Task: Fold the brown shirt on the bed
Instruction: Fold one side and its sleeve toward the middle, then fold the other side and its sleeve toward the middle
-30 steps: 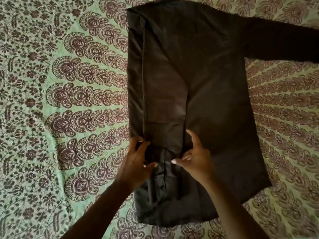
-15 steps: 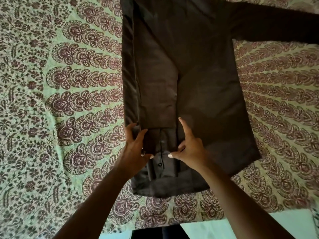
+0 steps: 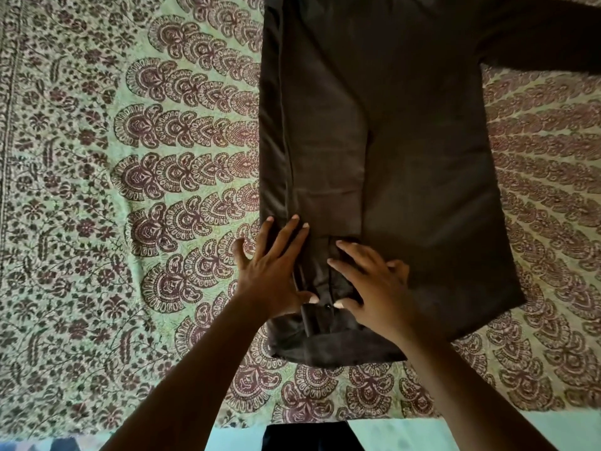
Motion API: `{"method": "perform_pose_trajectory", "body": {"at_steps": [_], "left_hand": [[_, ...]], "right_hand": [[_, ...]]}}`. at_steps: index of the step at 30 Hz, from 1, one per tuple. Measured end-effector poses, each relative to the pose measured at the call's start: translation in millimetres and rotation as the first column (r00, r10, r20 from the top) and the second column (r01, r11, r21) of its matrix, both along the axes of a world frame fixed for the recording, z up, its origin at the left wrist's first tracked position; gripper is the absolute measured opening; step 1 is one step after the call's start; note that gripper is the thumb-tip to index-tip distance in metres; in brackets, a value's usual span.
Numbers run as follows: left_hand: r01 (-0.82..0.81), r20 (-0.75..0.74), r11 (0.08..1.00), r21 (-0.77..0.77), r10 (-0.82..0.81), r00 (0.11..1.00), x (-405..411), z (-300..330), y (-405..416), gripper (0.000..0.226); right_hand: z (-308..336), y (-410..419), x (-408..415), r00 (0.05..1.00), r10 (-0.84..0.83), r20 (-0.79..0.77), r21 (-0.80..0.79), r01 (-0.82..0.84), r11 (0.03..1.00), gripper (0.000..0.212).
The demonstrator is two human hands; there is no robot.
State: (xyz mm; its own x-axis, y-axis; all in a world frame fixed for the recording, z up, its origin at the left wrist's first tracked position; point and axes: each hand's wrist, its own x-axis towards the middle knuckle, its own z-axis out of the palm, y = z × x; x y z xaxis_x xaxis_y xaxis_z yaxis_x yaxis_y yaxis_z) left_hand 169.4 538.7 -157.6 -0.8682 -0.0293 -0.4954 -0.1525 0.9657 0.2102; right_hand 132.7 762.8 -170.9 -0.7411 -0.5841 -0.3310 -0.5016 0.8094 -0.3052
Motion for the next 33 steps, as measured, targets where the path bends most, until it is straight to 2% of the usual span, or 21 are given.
{"method": "perform_pose_trajectory", "body": {"at_steps": [4,7,10,14,16,22,26,31,33], "left_hand": [[0.014,0.087,0.998,0.054,-0.019,0.996,-8.3,12.5,-0.3,0.131],[-0.047,0.081,0.989,0.143,0.035,0.996,-25.2,32.7,4.2,0.102],[-0.111,-0.053,0.970,0.218,0.125,0.991,-53.3,54.9,14.8,0.077],[-0.015,-0.211,0.961,0.276,0.075,0.975,-111.7,62.6,38.5,0.070],[0.011,-0.242,0.959,0.282,0.060,0.969,-145.5,59.9,57.4,0.070],[0.077,-0.295,0.957,0.280,0.009,0.955,-246.0,42.0,147.4,0.069],[0.134,-0.275,0.956,0.261,-0.059,0.960,-304.5,34.0,220.7,0.068],[0.174,-0.259,0.950,0.261,-0.104,0.960,-390.3,20.0,326.6,0.076],[0.179,-0.250,0.950,0.254,-0.115,0.961,-426.7,12.9,368.6,0.082]], "right_hand": [[10.5,3.9,-0.4,0.999,-0.044,-0.022,-0.107,0.042,0.993,0.057],[28.9,0.4,-17.8,0.974,-0.218,0.067,-0.229,0.227,0.946,0.046],[46.9,0.0,-52.0,0.900,-0.416,0.133,-0.400,0.433,0.808,0.031],[56.7,13.0,-102.0,0.767,-0.594,0.243,-0.531,0.618,0.580,0.027],[50.8,26.1,-126.7,0.729,-0.637,0.251,-0.577,0.641,0.506,0.026],[30.3,108.9,-198.3,0.617,-0.704,0.351,-0.599,0.726,0.338,0.017],[29.3,187.9,-245.1,0.561,-0.724,0.402,-0.606,0.755,0.249,0.019],[27.6,296.8,-317.1,0.399,-0.792,0.462,-0.576,0.814,0.075,0.020],[27.7,336.4,-349.1,0.293,-0.828,0.478,-0.565,0.825,-0.034,0.017]]}}
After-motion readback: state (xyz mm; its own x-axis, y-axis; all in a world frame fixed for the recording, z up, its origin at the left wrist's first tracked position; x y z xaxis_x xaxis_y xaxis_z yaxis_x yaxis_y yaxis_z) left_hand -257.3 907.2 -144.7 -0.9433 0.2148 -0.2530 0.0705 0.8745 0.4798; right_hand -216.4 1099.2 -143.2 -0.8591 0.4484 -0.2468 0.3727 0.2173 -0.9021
